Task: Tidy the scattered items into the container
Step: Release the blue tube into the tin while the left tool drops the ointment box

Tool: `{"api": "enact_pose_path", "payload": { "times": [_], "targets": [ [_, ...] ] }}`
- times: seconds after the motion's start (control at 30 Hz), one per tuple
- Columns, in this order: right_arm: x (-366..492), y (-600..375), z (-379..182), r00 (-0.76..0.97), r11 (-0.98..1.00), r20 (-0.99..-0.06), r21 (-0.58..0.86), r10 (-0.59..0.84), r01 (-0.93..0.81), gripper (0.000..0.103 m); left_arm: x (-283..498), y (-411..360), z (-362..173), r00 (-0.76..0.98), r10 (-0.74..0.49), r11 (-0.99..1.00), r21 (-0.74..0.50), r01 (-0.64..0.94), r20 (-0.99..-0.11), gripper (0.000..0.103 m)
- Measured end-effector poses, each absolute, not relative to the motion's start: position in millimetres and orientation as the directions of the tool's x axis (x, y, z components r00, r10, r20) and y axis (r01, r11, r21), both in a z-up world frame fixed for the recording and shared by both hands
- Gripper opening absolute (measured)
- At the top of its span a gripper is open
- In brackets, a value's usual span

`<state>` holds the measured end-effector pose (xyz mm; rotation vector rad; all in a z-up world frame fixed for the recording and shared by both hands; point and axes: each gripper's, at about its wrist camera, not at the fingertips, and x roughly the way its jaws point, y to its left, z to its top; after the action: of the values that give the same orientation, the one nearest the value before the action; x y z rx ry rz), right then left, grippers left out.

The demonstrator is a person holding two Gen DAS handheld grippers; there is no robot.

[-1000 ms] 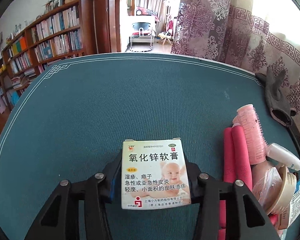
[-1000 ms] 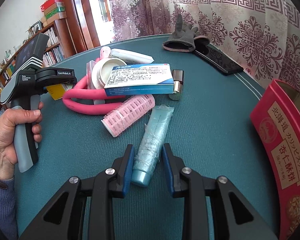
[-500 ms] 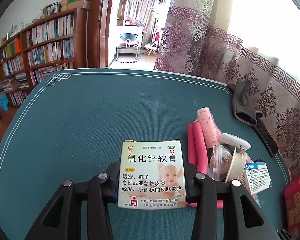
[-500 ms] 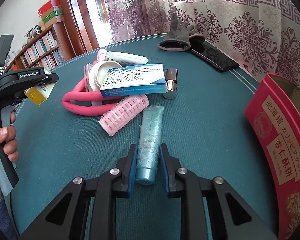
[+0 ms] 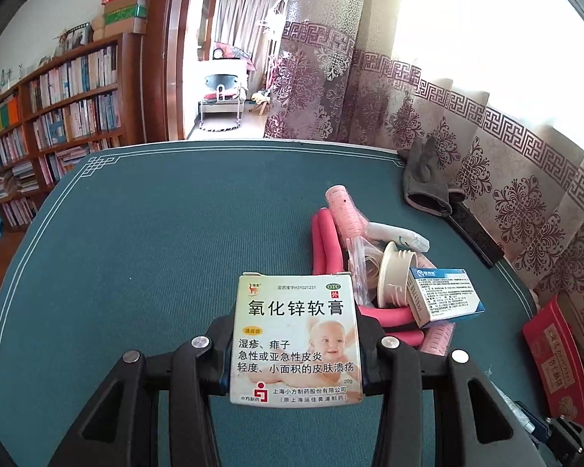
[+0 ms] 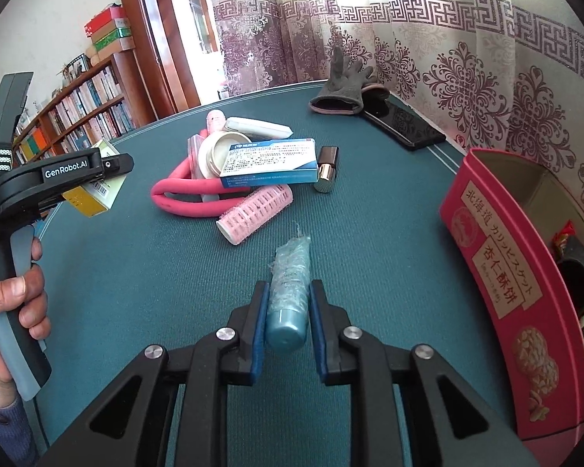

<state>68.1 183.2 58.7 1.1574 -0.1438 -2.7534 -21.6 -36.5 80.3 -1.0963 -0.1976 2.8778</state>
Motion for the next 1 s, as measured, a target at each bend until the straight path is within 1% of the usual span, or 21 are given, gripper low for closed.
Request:
{"api": "enact_pose_path", "payload": {
  "times": [0.27,0.5,0.63,0.77,1.0],
  "targets": [
    [84.2,198.7,87.1,-0.752,-0.983,-0.636,0.158,-0.173,0.093,0.02,-2.9,-9.9,95.4,-0.756,0.121,-0.992,-0.103,-0.071,-0.643,0.046],
    [102.9,236.8,116.6,-0.815,-0.982,-0.563,0.186,-0.134,0.033,0.02,8.9,31.2,109.3,-0.756,0.176,-0.984,-0.079,-0.162,-0.63,0.046],
    [118.6,267.7,136.6,-0.858,-0.98,-0.507,0.196,-0.078,-0.027,0.02,14.9,61.0,116.7,-0.749,0.219,-0.971,-0.065,-0.229,-0.625,0.046],
    [134.9,302.3,149.9,-0.887,-0.975,-0.462,0.191,0.012,-0.112,0.02,19.8,95.9,123.0,-0.732,0.276,-0.95,-0.063,-0.304,-0.623,0.046],
    [154.5,354.4,147.1,-0.88,-0.949,-0.46,0.211,0.115,-0.235,0.02,30.7,165.7,132.0,-0.677,0.39,-0.889,-0.065,-0.453,-0.624,0.046]
  ]
}}
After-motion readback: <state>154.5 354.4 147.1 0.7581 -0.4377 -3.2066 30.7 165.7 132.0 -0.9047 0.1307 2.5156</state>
